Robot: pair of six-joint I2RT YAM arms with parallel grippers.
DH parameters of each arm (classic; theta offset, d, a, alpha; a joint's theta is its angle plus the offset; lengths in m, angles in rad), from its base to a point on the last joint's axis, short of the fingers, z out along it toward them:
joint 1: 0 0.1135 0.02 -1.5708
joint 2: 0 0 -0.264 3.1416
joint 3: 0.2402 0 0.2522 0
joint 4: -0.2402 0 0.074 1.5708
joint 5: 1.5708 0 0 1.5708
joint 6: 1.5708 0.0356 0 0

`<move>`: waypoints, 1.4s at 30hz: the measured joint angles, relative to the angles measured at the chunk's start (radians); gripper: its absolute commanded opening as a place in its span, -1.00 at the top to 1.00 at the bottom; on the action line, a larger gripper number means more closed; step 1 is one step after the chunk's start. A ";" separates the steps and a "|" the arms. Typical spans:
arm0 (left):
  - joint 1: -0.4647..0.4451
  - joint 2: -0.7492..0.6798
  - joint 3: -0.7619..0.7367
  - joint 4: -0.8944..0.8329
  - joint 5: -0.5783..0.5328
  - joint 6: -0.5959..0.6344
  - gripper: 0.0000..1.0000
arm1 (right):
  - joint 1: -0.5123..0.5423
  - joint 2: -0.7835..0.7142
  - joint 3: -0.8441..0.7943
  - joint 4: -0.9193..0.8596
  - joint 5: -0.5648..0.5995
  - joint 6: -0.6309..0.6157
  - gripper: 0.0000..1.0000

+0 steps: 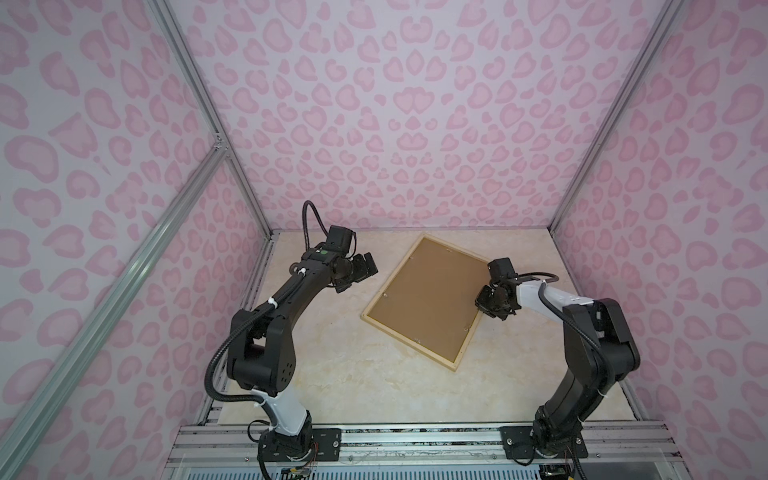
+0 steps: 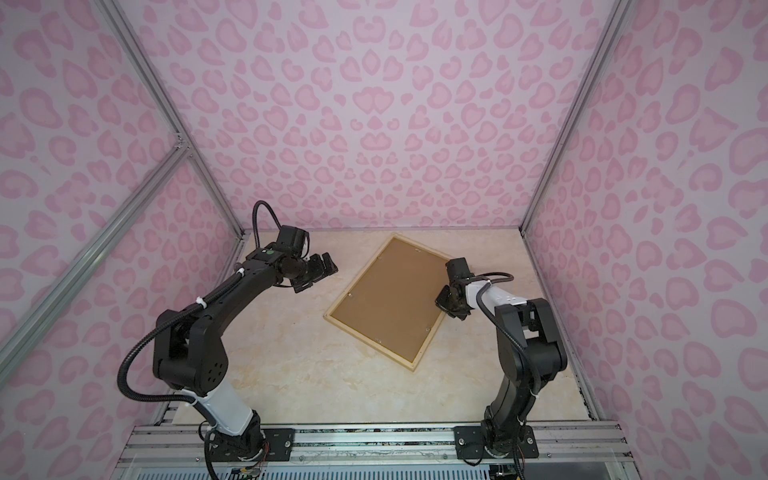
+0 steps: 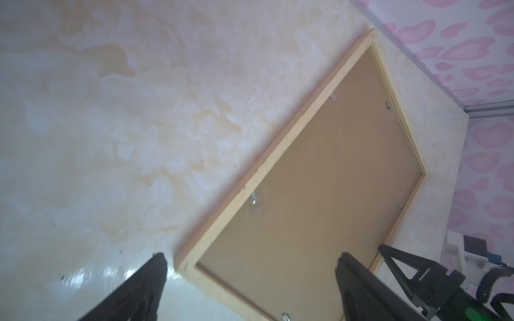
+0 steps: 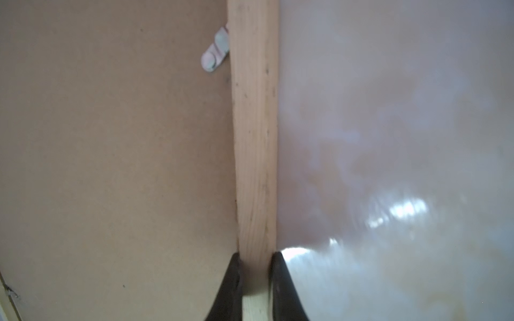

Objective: Put the photo into the frame

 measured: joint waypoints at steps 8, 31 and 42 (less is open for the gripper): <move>-0.036 -0.237 -0.292 0.015 -0.003 -0.063 -0.95 | 0.268 -0.186 -0.165 0.151 0.069 0.234 -0.95; -0.267 0.013 -0.343 0.174 -0.034 -0.303 -0.95 | -0.159 0.442 0.647 -0.136 -0.123 -0.510 -0.95; -0.172 0.088 -0.286 0.155 0.002 -0.223 -0.97 | -0.138 0.340 0.400 0.019 -0.145 -0.550 -0.89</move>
